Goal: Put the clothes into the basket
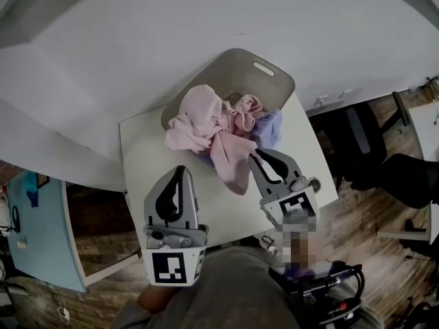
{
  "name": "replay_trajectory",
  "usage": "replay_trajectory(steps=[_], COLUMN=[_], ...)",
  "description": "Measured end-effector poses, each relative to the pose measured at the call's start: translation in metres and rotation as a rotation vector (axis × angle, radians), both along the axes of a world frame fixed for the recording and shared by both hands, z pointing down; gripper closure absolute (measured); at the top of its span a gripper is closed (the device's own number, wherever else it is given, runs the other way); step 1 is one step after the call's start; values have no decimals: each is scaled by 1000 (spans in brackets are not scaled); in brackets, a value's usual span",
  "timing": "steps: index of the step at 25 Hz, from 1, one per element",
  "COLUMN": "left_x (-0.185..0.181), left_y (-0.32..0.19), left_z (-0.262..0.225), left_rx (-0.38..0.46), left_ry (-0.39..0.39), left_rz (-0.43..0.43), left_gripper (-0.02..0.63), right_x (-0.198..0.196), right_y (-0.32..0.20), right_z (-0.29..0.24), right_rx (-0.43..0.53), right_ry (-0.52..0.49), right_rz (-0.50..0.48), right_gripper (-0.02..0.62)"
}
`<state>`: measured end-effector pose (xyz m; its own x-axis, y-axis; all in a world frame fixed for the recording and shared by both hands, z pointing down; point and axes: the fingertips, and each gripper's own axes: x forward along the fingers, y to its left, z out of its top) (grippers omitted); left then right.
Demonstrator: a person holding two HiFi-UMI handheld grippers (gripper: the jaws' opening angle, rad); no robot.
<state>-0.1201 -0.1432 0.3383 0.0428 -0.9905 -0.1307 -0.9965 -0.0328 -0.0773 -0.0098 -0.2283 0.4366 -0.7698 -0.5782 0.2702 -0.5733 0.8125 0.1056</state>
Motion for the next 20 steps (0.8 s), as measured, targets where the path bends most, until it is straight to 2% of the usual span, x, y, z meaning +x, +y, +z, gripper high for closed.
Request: replay_trajectory(steps=[3, 9, 13, 20], left_x=[13, 29, 33, 30], left_y=[0, 2, 4, 6], left_z=[-2, -11, -20, -21], left_rx=[-1, 8, 52, 60], left_ry=[2, -9, -16, -10], left_rz=[36, 78, 90, 83], left_gripper=[598, 598, 598, 598], right_x=[7, 22, 22, 19], right_y=[16, 24, 28, 35], right_z=[-13, -40, -59, -68], right_rx=[17, 52, 96, 124], right_ry=[-98, -190, -227, -240], right_rz=[18, 67, 61, 51], right_gripper=[561, 588, 588, 589])
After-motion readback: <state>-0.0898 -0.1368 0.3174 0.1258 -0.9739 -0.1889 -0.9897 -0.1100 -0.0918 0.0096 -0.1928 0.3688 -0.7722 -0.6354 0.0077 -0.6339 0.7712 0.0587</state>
